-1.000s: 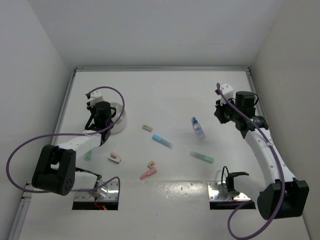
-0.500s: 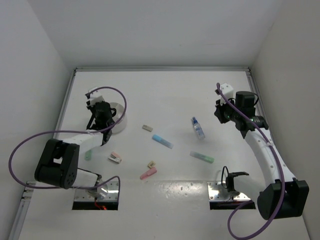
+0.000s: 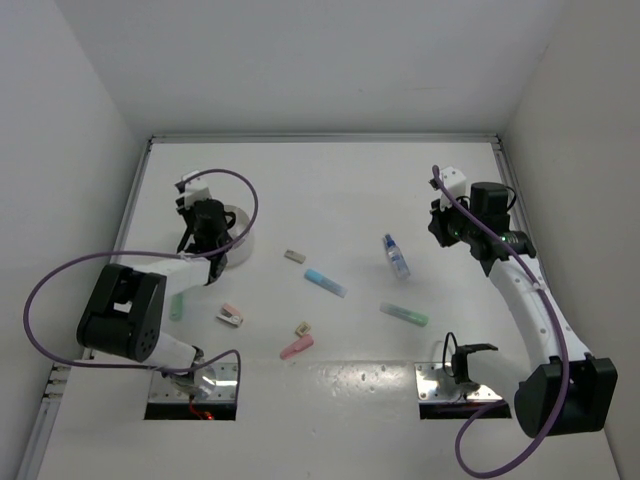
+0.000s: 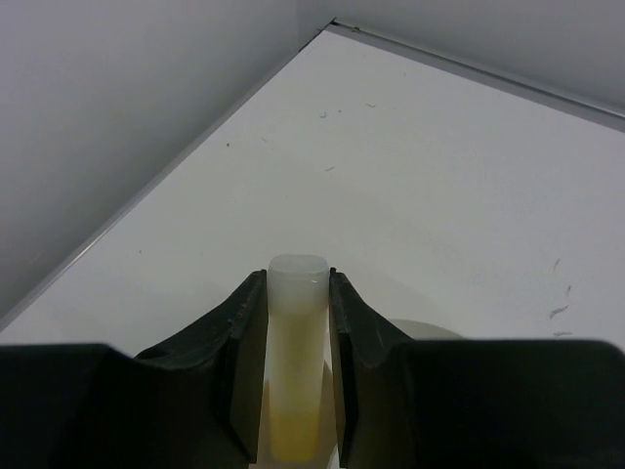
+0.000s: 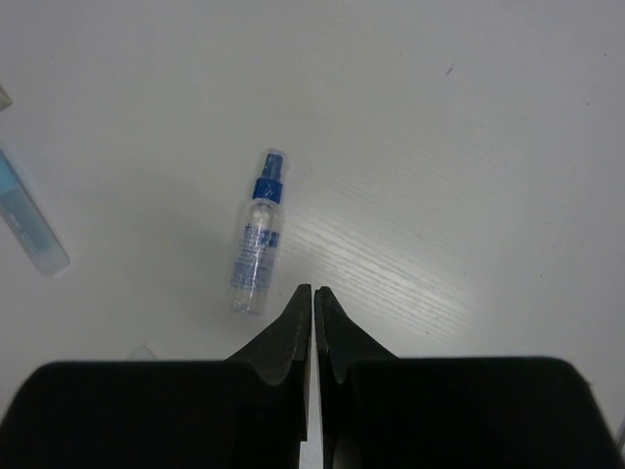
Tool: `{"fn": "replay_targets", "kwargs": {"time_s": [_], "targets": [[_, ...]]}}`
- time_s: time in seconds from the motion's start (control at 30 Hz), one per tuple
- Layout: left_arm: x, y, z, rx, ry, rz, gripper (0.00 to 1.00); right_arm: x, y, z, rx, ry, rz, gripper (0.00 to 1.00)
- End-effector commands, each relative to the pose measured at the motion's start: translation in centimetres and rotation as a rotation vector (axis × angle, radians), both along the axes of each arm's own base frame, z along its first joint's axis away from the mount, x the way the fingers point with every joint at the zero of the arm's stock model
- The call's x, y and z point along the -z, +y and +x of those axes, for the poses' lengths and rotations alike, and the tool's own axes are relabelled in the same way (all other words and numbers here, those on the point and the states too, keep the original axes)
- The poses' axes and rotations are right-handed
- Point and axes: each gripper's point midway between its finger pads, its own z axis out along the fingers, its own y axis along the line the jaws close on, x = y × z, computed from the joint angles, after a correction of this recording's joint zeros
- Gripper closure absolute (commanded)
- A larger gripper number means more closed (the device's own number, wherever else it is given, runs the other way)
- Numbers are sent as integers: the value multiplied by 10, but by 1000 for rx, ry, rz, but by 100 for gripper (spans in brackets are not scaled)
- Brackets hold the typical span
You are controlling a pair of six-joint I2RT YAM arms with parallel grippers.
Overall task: Sort the stationery into containers
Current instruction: Place the pen in the storage box.
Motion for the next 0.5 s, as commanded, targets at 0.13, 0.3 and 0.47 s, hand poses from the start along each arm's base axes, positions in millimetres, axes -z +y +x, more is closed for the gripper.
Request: {"fn": "replay_targets", "kwargs": {"time_s": [0.13,0.3,0.47], "targets": [[-17,3,8,-34,-65,-38,59,-5,0,7,0,-38,-7,97],[-22,2,8,-35,-70,-45,44,-5,0,7,0,-38,-7,97],[-45,5,-2,-48,-130,-83,41,-5,0,7,-6,-41,-13,97]]}}
